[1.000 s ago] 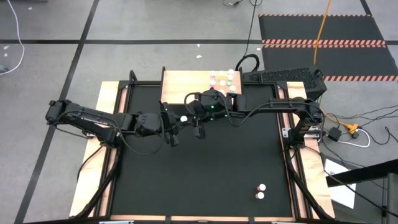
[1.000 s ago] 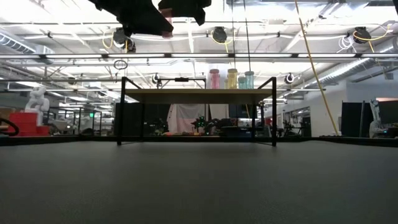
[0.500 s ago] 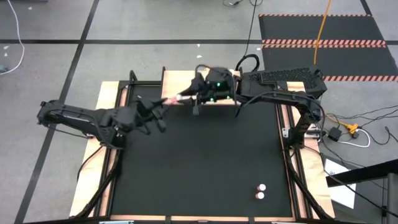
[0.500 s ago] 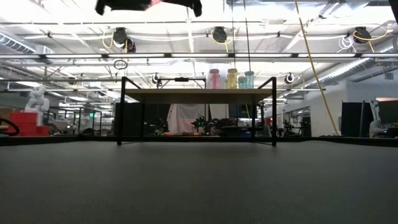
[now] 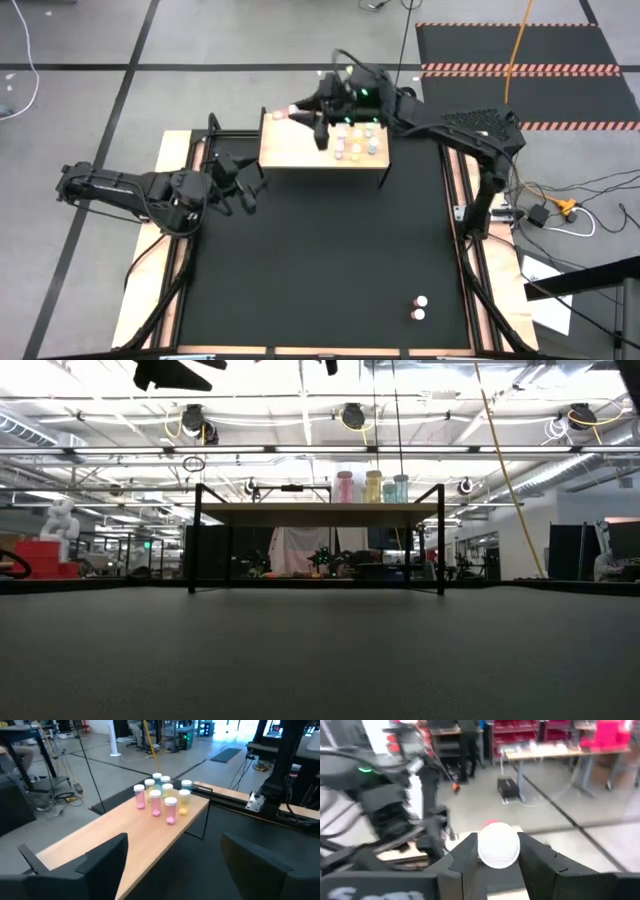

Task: Pick and place medicine bottles onto shelf by color
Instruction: Put the top left orange pill bottle on the shelf, then put the top orange pill bottle on the shelf aligned with the other orange pill bottle

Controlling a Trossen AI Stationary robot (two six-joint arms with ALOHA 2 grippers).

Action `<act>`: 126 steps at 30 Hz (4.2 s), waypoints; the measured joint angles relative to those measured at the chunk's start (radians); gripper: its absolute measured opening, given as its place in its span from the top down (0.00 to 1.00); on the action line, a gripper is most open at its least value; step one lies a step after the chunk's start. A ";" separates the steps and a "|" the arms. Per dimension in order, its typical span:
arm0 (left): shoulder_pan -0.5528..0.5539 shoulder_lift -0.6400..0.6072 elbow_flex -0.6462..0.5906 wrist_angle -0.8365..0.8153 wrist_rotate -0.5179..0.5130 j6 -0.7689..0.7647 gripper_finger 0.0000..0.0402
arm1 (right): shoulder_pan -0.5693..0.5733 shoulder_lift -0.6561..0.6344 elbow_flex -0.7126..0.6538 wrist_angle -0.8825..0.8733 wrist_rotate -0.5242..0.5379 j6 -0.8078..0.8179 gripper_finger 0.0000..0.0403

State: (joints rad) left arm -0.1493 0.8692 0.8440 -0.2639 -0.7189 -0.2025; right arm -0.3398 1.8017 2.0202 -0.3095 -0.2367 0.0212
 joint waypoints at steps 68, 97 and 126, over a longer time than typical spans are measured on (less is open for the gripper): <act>0.027 0.001 0.000 -0.129 0.040 -0.180 0.17 | -0.222 0.253 0.124 -0.650 0.236 -0.124 0.70; 0.026 0.001 0.000 -0.129 0.047 -0.192 0.17 | -0.222 0.253 0.124 -0.578 0.214 -0.138 0.56; 0.125 0.310 0.002 0.345 0.454 0.094 0.17 | 0.130 -0.217 -0.111 -0.409 0.104 -0.074 0.59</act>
State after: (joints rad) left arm -0.0242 1.1790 0.8455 0.0807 -0.2646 -0.1088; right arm -0.2095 1.5844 1.9093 -0.7183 -0.1330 -0.0533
